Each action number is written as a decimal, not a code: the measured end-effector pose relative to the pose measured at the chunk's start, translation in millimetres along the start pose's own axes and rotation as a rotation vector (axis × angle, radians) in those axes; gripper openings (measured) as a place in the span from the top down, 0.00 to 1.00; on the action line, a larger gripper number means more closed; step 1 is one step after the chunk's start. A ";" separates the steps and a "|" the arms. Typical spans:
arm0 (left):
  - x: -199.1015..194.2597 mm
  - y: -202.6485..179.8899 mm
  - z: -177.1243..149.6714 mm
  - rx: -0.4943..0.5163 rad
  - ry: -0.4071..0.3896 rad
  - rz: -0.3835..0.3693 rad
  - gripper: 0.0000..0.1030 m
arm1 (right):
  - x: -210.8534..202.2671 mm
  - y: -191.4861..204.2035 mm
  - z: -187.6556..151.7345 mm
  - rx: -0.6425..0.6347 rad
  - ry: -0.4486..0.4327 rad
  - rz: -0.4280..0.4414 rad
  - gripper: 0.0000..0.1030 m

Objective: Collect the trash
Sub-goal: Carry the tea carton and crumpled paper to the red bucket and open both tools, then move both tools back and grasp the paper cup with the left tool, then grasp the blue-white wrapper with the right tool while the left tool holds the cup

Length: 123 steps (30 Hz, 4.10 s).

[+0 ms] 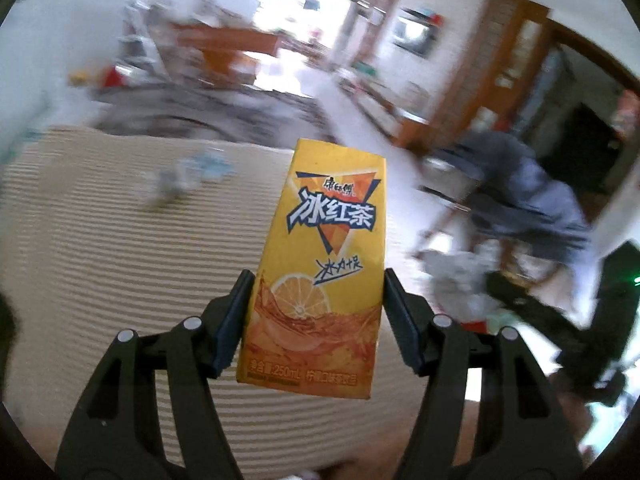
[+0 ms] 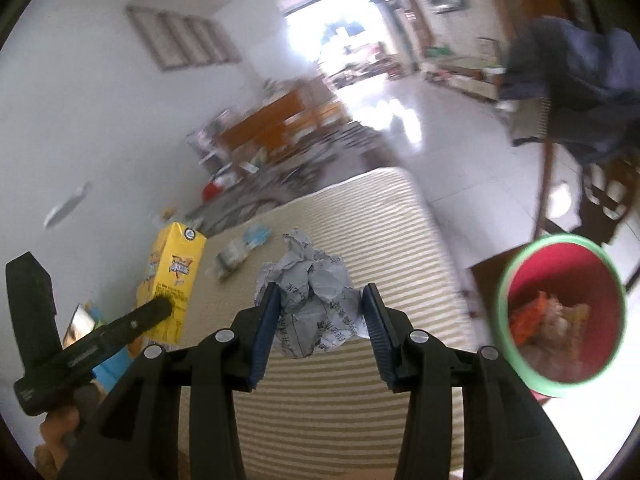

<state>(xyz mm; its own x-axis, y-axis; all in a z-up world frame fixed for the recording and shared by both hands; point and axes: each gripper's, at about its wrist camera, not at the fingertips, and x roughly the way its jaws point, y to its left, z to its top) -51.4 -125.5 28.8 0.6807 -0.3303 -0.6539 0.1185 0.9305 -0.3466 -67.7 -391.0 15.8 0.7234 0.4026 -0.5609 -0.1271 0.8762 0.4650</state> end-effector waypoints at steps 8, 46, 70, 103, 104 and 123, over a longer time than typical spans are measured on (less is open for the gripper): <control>79.3 -114.7 10.9 0.123 0.193 -0.195 0.40 | -42.4 -113.5 -2.1 0.233 -0.079 -0.143 0.59; 0.1 19.8 -29.9 -0.144 0.016 0.214 0.18 | 12.3 33.2 -25.8 0.004 0.063 0.168 0.26; 114.6 172.8 77.1 -0.139 0.089 0.370 0.05 | 38.4 7.6 -27.1 0.192 0.163 0.014 0.23; 34.9 198.9 0.7 -0.293 -0.056 0.271 0.18 | 372.2 187.5 49.1 -0.313 0.363 -0.067 0.21; 37.7 201.0 0.2 -0.295 -0.052 0.272 0.18 | 383.6 189.0 49.0 -0.292 0.374 -0.066 0.21; 39.4 222.7 -10.5 -0.369 -0.006 0.263 0.18 | 306.5 187.3 31.8 -0.325 0.354 0.087 0.60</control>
<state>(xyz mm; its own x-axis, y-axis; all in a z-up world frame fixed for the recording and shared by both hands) -5.7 67.1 -81.2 0.6575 -0.0883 -0.7483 -0.3239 0.8635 -0.3865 151.9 -111.9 -47.3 0.4327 0.4936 -0.7544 -0.4230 0.8502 0.3136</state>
